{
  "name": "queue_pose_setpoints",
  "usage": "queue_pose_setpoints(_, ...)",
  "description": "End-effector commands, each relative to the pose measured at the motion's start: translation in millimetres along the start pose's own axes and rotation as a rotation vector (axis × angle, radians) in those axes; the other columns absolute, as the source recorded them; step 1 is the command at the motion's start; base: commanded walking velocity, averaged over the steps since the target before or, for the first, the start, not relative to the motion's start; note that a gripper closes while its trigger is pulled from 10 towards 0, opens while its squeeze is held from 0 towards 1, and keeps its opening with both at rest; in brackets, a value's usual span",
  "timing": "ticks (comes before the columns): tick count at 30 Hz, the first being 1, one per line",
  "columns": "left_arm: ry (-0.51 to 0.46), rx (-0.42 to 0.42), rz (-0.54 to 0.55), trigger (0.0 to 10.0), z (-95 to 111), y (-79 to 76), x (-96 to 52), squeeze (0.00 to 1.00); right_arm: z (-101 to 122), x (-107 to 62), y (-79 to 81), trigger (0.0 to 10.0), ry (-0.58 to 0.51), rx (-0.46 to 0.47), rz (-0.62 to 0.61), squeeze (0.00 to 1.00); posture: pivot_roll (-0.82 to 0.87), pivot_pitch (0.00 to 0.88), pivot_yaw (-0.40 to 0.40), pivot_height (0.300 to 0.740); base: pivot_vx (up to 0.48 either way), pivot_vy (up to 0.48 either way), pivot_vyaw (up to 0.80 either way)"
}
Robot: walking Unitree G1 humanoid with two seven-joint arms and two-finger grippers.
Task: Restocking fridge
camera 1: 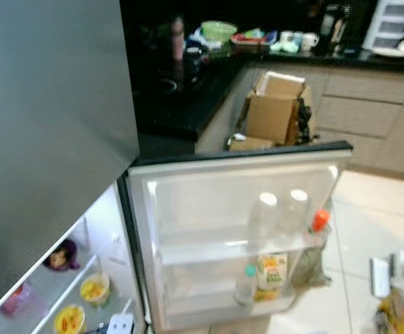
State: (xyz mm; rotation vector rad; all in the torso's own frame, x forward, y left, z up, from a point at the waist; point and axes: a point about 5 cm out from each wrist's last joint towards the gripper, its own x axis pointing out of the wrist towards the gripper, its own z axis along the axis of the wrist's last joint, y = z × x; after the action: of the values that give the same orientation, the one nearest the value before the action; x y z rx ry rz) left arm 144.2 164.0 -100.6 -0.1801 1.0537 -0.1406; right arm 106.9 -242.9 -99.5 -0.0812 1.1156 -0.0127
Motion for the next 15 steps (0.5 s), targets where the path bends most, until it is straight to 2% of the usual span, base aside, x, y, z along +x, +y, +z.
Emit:
queue_pose_setpoints(1, -0.010, 0.031, -0.004, 10.0, 6, 0.4, 0.8, 0.00, 1, 0.4, 1.1, 10.0, -0.006, 0.002, 0.003, 0.00, -0.14, 0.000, -0.026, 0.740, 0.000, -0.465, 0.00)
queue_pose_setpoints(7, -0.011, 0.023, 0.011, 10.0, 5, 1.2, 0.5, 0.00, 2, 0.6, 1.6, 10.0, -0.013, -0.008, 0.005, 0.00, -0.14, 0.000, -0.026, 0.740, 0.000, -0.342, 0.00)
queue_pose_setpoints(10, -0.013, 0.020, 0.012, 10.0, 5, 1.2, 0.5, 0.00, 3, 0.6, 1.5, 10.0, -0.016, -0.014, 0.005, 0.00, -0.15, 0.000, -0.027, 0.740, 0.000, 0.000, 0.00)
queue_pose_setpoints(11, -0.012, 0.020, 0.017, 10.0, 5, 1.5, 0.5, 0.00, 13, 1.9, -0.3, 10.0, -0.044, -0.050, 0.006, 0.00, -0.15, 0.000, -0.027, 0.740, 0.000, 0.000, 0.00)
queue_pose_setpoints(15, -0.012, 0.020, 0.022, 10.0, 5, 2.1, 0.5, 0.00, 26, 3.3, -2.1, 10.0, -0.075, -0.086, 0.009, 0.00, -0.15, 0.000, -0.027, 0.740, 0.000, 0.000, 0.00)
